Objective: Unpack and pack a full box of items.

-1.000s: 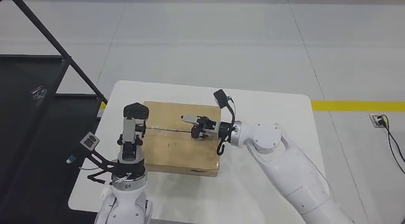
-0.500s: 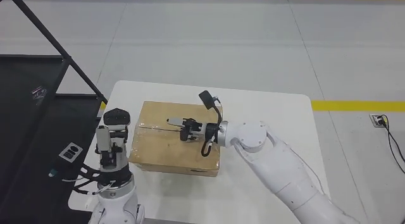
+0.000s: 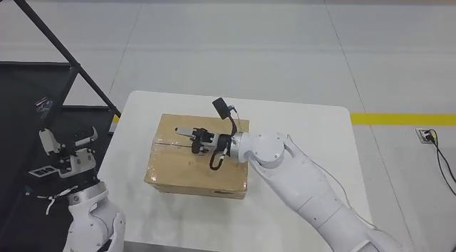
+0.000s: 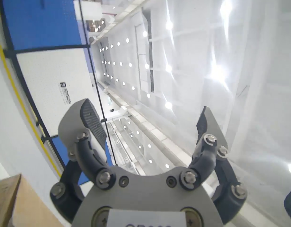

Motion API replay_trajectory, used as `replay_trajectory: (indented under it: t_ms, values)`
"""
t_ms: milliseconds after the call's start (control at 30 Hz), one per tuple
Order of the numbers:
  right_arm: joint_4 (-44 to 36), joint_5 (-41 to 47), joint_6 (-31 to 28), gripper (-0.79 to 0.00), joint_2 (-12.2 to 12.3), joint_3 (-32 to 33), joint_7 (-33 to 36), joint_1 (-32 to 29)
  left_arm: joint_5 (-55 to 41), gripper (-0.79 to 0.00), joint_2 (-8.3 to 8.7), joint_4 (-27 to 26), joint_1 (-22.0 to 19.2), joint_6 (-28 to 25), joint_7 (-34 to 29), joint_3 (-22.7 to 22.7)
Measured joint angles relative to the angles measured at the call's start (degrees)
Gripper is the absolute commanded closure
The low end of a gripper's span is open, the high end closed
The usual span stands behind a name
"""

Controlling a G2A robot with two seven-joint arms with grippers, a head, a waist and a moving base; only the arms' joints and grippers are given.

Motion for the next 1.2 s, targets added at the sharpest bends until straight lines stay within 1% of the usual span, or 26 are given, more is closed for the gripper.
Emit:
replay_trajectory:
  t_ms: [33,133,233,333,467,567,667,767,867,933,1033,1100,1200]
  values:
    - [0.00,0.01,0.00,-0.785,0.00,0.00,0.00,0.00,-0.73,-0.785,0.00,-0.06,0.02,0.01,-0.25,0.02]
    - [-0.12,0.18,-0.13,-0.785,0.00,0.11,-0.14,-0.17,2.40,-0.785,-0.01,-0.23,0.04,0.01,2.25,0.02]
    - [-0.15,2.02,-0.01,-0.785,-0.11,1.04,-0.61,-1.30,2.82,-0.785,-0.05,0.22,0.02,0.57,2.26,0.38]
    - [0.44,2.17,1.28,-0.785,-0.91,0.42,-2.86,-0.91,0.82,-0.785,-0.26,2.57,-1.56,4.36,1.51,2.23]
    - [2.10,2.21,2.24,-0.785,-2.25,-1.31,-3.15,0.32,0.62,-0.785,-0.34,6.42,-4.92,6.46,3.32,1.87]
    - [3.90,2.94,1.60,-0.785,-3.23,-2.02,-2.91,1.32,0.83,-0.785,-0.31,8.89,-6.71,7.67,4.14,1.11]
    - [5.93,3.87,-0.20,-0.785,-4.32,-2.57,-3.45,2.23,1.80,-0.785,-0.25,11.16,-7.46,8.63,3.65,0.96]
    - [8.06,4.41,-1.34,-0.785,-5.67,-3.62,-4.61,3.23,4.04,-0.785,-0.05,13.84,-7.80,10.18,1.05,1.26]
    - [10.52,5.20,-2.02,-0.785,-7.11,-4.60,-5.17,4.42,5.00,-0.785,0.25,17.21,-8.36,11.73,-3.95,1.70]
    - [12.37,6.02,-2.36,-0.785,-8.15,-5.17,-5.12,5.31,6.06,-0.785,0.45,20.27,-9.43,11.79,-6.87,1.97]
    - [15.07,7.36,-3.71,-0.785,-9.48,-5.53,-4.75,6.36,7.90,-0.785,0.57,25.81,-11.93,12.02,-9.48,3.14]
    - [16.76,8.22,-4.71,-0.785,-10.33,-5.65,-4.57,6.91,9.94,-0.785,0.62,29.64,-13.52,11.25,-11.30,4.36]
    - [18.78,8.96,-5.64,-0.785,-11.52,-5.93,-4.56,7.59,11.30,-0.785,0.53,34.00,-15.27,10.06,-13.60,6.19]
